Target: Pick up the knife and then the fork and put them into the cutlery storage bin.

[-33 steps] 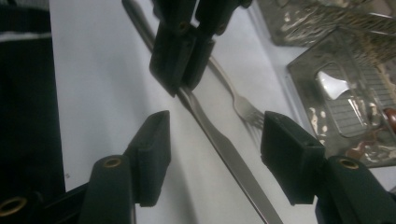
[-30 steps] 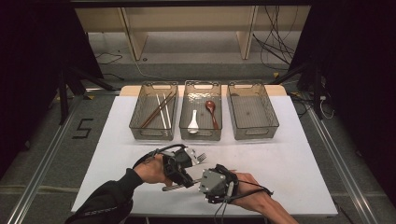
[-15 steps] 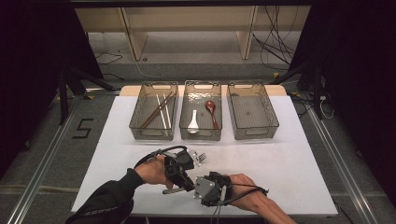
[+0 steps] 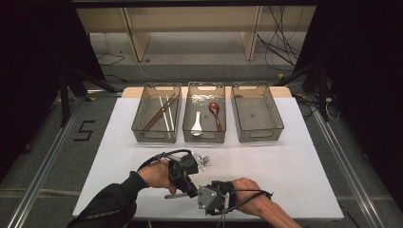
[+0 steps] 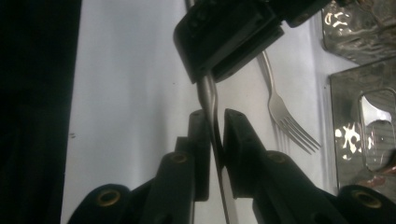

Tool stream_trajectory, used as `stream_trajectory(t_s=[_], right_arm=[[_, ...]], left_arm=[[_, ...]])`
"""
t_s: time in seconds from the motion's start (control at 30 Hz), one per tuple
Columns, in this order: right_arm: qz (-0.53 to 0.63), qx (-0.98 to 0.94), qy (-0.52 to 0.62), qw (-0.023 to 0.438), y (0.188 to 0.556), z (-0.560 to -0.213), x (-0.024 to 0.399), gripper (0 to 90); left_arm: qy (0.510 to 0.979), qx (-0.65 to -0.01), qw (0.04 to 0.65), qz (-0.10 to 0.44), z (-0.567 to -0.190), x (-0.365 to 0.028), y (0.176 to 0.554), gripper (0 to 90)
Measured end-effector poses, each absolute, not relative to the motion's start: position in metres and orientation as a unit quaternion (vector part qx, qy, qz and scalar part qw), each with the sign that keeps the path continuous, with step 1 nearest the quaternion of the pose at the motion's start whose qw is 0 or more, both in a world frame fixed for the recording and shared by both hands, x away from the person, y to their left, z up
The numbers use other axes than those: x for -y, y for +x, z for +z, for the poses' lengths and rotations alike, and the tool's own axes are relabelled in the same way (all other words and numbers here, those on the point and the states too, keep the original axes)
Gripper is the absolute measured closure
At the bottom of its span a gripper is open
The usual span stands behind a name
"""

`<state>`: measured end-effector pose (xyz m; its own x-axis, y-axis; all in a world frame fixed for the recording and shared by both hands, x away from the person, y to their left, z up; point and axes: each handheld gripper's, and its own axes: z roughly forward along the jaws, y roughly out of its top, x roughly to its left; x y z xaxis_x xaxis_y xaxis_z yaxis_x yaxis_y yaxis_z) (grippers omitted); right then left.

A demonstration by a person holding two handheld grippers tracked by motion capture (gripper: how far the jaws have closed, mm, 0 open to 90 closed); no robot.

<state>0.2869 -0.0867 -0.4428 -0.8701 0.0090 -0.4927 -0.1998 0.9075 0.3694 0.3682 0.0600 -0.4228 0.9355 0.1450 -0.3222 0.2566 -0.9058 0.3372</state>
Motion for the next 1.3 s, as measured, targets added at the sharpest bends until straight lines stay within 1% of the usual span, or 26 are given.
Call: stream_trajectory(t_s=[0.1,0.23,0.4,0.43,0.5,0.57,0.67,0.87,0.93,1.13,1.3], right_arm=[[0.201,-0.947,-0.069,0.241,0.286,-0.444,0.088,88.1],[0.193,-0.947,-0.088,0.243,0.286,-0.445,0.088,88.7],[0.2,-0.947,-0.079,0.241,0.286,-0.443,0.089,89.0],[0.198,-0.947,-0.082,0.239,0.286,-0.443,0.09,89.1],[0.199,-0.947,-0.073,0.242,0.286,-0.444,0.091,89.1],[0.196,-0.948,-0.075,0.239,0.287,-0.443,0.093,89.1],[0.205,-0.947,-0.059,0.241,0.288,-0.442,0.096,89.1],[0.213,-0.945,-0.033,0.247,0.295,-0.437,0.103,89.1],[0.213,-0.944,-0.025,0.25,0.299,-0.435,0.107,89.1],[0.217,-0.942,0.031,0.254,0.313,-0.429,0.122,89.0],[0.22,-0.936,0.077,0.264,0.325,-0.423,0.138,89.0]], left_arm=[[0.965,-0.099,0.189,-0.153,-0.423,-0.06,0.368,79.9],[0.965,-0.1,0.188,-0.151,-0.425,-0.059,0.368,79.5],[0.963,-0.108,0.197,-0.147,-0.422,-0.061,0.369,76.4],[0.962,-0.111,0.202,-0.145,-0.42,-0.062,0.37,73.0],[0.962,-0.116,0.205,-0.138,-0.417,-0.066,0.37,70.4],[0.96,-0.127,0.212,-0.129,-0.412,-0.071,0.372,62.1],[0.957,-0.134,0.227,-0.12,-0.406,-0.08,0.374,58.1],[0.941,-0.177,0.278,-0.07,-0.39,-0.094,0.38,37.2],[0.932,-0.19,0.304,-0.051,-0.384,-0.1,0.381,32.4],[0.907,-0.214,0.362,0.001,-0.369,-0.119,0.383,25.6],[0.884,-0.24,0.4,0.035,-0.368,-0.133,0.382,23.2]])
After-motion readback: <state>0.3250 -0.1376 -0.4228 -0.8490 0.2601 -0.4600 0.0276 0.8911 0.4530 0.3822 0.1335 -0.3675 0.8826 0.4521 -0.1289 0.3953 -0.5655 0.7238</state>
